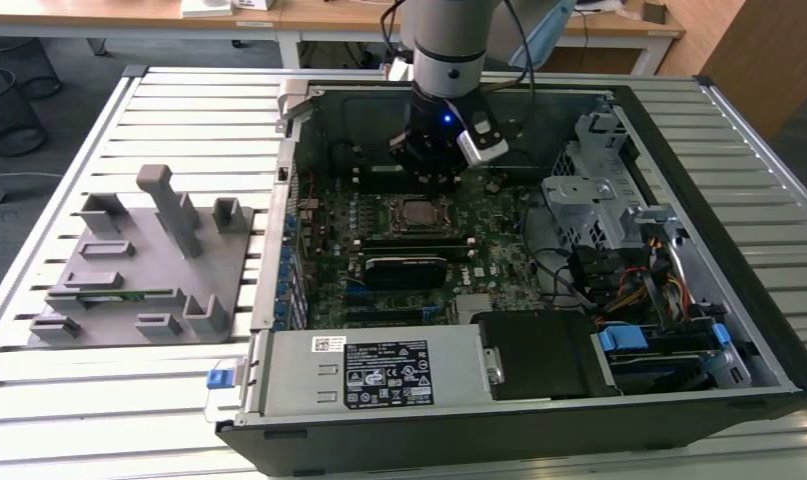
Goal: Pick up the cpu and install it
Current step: 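Install the first cpu locking lever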
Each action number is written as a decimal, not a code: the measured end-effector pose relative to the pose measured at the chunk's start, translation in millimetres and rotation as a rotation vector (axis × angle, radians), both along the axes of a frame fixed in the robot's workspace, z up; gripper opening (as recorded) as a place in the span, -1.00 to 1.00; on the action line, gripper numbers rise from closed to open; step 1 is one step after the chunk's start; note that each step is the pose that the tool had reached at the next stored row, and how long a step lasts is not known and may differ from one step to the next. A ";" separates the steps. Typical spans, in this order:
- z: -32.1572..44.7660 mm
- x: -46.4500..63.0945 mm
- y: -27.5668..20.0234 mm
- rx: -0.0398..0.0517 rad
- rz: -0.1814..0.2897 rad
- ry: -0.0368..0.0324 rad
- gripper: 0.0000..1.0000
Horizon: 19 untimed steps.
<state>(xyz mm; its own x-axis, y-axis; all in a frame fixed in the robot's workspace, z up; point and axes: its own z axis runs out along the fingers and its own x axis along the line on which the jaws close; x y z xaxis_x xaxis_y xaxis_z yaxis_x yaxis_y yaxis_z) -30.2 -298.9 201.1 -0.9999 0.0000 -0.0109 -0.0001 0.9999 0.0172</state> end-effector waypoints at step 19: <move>1.3 0.2 -3.8 -0.0065 0.000 0.0000 -0.79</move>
<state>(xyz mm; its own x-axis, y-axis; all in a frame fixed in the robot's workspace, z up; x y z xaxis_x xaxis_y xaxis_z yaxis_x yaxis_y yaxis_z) -30.0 -302.7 202.4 -0.9999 0.0000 -0.0108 -0.0001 0.9999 0.0107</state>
